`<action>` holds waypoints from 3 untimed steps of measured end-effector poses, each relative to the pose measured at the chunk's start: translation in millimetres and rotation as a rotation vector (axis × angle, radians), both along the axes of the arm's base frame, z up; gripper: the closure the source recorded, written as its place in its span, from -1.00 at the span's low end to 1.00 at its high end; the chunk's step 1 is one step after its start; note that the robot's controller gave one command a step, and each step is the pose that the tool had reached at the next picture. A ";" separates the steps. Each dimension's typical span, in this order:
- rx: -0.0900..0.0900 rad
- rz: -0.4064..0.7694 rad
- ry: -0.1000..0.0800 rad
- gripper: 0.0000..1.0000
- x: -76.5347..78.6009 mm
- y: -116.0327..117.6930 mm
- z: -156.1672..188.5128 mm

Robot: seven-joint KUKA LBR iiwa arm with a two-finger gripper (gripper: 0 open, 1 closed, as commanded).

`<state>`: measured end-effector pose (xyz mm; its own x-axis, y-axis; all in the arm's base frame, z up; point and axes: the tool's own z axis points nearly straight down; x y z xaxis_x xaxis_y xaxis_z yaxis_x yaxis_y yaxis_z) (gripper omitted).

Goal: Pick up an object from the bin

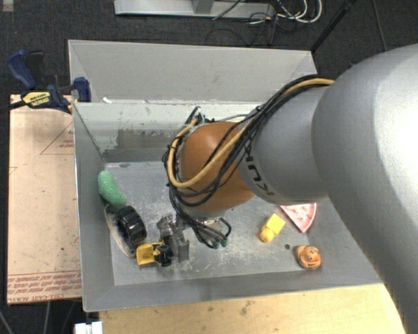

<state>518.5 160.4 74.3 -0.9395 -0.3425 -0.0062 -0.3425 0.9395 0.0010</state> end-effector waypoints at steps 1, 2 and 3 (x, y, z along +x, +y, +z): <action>-0.001 0.012 0.001 1.00 7.2 5.2 -2.0; -0.003 0.017 0.004 1.00 34.4 38.2 -2.3; -0.013 0.017 0.007 1.00 63.6 70.1 0.1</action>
Offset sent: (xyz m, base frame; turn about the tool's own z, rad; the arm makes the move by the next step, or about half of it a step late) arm 0.0391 0.0467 -0.0043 -0.0185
